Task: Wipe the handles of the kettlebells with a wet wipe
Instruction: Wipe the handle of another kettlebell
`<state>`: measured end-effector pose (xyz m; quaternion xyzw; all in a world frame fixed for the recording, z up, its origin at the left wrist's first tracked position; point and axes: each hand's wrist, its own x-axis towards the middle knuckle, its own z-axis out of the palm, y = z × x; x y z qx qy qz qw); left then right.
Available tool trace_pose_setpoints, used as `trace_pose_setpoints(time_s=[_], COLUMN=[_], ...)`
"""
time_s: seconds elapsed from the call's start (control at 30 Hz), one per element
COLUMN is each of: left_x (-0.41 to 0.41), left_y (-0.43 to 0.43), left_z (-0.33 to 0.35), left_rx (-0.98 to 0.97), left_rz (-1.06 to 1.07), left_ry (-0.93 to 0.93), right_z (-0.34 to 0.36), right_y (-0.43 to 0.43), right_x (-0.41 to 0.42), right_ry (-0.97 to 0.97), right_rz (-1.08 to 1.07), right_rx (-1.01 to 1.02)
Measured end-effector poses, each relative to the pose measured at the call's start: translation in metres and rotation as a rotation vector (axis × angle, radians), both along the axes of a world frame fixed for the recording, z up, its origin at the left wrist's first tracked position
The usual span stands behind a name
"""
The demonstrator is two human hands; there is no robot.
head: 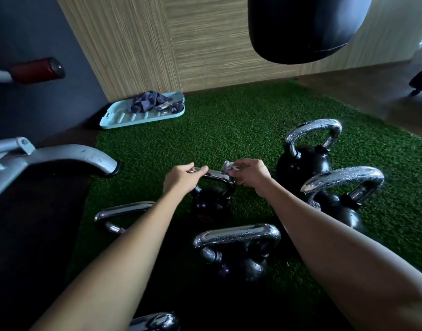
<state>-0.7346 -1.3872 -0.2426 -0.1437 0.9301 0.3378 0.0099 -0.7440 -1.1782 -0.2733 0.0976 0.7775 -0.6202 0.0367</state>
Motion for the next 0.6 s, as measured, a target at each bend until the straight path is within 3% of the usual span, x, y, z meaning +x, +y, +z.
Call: trace_pose_setpoints(time_s=[0.3, 0.43, 0.6], left_x=[0.003, 0.006, 0.015], left_y=[0.003, -0.016, -0.028], left_z=[0.000, -0.002, -0.005], left_rx=[0.295, 0.338, 0.227], left_rz=[0.231, 0.153, 0.034], left_ry=[0.017, -0.058, -0.059], right_z=[0.002, 0.012, 0.007], right_y=[0.000, -0.015, -0.030], right_x=[0.006, 0.017, 0.030], right_ry=[-0.137, -0.146, -0.208], right_rz=[0.156, 0.305, 0.395], right_rx=[-0.072, 0.019, -0.029])
